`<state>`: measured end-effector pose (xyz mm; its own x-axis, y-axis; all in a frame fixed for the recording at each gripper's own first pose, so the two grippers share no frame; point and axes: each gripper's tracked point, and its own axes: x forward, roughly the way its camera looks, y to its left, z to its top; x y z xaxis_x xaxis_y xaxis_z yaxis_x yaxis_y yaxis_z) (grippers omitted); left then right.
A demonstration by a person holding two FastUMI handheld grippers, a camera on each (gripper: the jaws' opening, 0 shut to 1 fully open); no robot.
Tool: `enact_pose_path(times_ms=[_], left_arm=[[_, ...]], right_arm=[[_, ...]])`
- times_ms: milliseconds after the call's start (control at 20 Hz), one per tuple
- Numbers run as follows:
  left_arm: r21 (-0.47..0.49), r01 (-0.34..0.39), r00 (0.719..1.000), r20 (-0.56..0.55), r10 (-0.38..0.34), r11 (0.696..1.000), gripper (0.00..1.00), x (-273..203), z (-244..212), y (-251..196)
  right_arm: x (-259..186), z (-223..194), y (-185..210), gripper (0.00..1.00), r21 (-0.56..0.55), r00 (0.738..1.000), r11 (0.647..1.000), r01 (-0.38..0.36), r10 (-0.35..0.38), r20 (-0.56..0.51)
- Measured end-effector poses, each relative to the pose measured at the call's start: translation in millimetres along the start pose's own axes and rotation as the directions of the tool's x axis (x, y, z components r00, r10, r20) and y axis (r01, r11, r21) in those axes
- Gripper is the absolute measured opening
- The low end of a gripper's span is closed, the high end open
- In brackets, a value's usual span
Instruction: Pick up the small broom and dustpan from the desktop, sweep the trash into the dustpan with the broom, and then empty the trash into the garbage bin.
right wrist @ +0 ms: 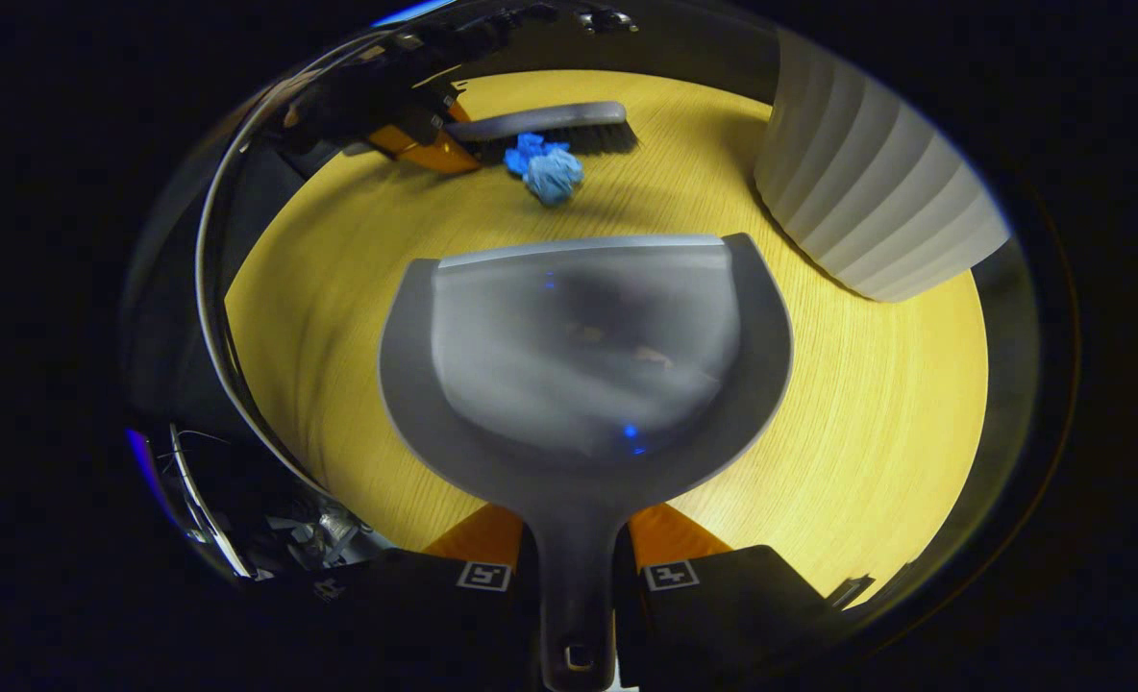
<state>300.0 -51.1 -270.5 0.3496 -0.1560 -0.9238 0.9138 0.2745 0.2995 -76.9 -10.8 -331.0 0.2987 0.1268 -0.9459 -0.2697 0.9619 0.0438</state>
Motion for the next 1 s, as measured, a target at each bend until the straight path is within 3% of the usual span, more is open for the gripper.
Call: enact_pose_path(times_ms=[200,350,550,650,800,1000], left_arm=[[-0.035,0.13,0.991,-0.006,-0.13,0.991,0.25,3,-2,-1],[-0.07,0.245,0.969,0.011,-0.245,0.967,0.25,-8,3,-2],[-0.145,0.302,0.953,0.024,-0.302,0.942,0.25,-32,6,-1],[-0.226,0.354,0.935,0.061,-0.35,0.907,0.25,-47,7,-15],[-0.367,0.296,0.955,0.097,-0.28,0.882,0.25,-60,2,-11],[-0.617,0.252,0.967,0.195,-0.166,0.746,0.25,-85,9,-15]], right_arm=[[-2,2,1,0.35,0.002,0.999,1.0,-0.009,0.009,0.038],[2,1,-1,0.35,0.024,0.999,0.999,-0.027,0.026,0.047],[-2,2,-1,0.35,0.021,0.999,0.999,-0.026,0.025,0.041],[-2,6,-1,0.35,0.034,0.998,0.998,-0.048,0.047,0.052],[-4,6,0,0.35,0.033,0.993,0.995,-0.095,0.092,0.079],[-10,6,-5,0.35,-0.048,0.981,0.989,-0.139,0.144,0.128]])
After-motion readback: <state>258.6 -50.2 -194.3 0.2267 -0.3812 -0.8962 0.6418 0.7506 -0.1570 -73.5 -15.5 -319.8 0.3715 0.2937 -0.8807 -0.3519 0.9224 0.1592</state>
